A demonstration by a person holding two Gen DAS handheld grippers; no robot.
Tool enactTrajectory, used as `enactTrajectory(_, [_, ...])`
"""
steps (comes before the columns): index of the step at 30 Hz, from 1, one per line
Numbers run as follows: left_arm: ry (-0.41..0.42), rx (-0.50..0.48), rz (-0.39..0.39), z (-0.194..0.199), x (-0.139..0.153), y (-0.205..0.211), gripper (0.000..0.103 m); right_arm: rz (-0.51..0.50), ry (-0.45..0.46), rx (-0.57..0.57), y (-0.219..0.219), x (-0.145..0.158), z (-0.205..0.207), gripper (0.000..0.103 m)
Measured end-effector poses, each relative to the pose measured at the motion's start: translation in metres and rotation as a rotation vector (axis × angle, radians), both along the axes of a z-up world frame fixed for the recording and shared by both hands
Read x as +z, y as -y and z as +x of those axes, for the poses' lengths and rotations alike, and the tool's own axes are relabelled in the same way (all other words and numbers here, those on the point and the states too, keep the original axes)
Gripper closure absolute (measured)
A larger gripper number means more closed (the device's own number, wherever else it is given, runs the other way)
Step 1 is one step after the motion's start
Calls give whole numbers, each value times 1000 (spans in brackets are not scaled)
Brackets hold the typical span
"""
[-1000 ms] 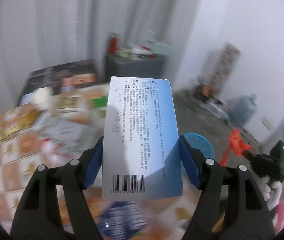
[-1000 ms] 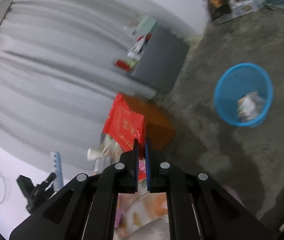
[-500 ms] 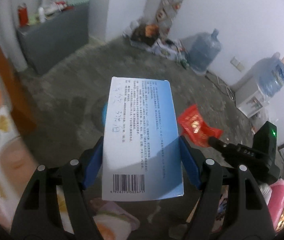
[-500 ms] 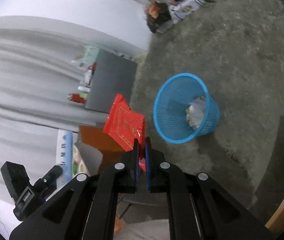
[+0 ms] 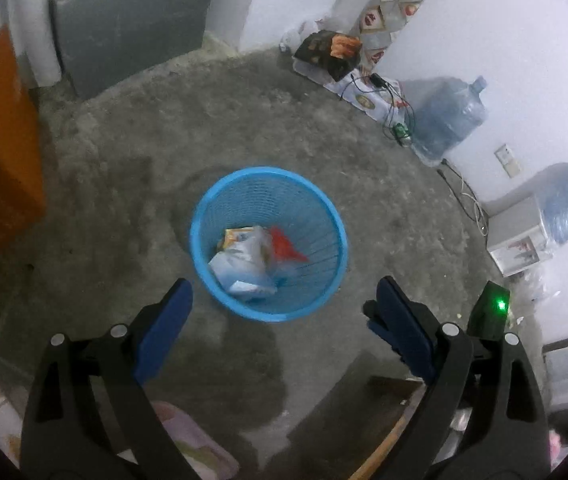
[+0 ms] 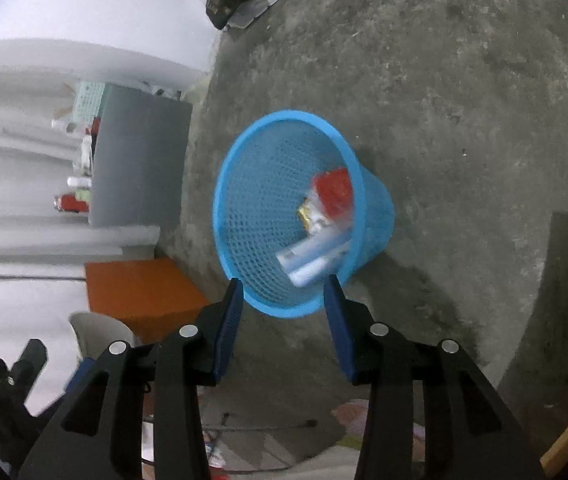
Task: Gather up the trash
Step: 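Open both tools over the wastebasket to drop the box and packet, then return both open tools to the table toward the milk bottle and cable box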
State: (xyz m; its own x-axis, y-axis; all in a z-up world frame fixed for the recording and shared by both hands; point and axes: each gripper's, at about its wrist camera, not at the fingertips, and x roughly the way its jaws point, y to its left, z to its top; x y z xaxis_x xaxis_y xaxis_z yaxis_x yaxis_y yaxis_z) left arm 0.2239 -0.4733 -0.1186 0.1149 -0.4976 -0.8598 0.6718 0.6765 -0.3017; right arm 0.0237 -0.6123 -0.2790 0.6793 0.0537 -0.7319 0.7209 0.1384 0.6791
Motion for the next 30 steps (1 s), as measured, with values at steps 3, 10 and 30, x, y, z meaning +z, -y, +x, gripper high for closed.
enactTrajectory(3, [20, 13, -45, -5, 19, -29, 14, -26, -2, 3, -10, 6, -13, 62])
enactTrajectory(10, [40, 109, -231, -22, 73, -107, 14, -137, 7, 53, -47, 43, -39, 59])
enactTrajectory(30, [202, 626, -479, -47, 160, -418, 14, -442, 298, 622, -210, 239, 40, 45])
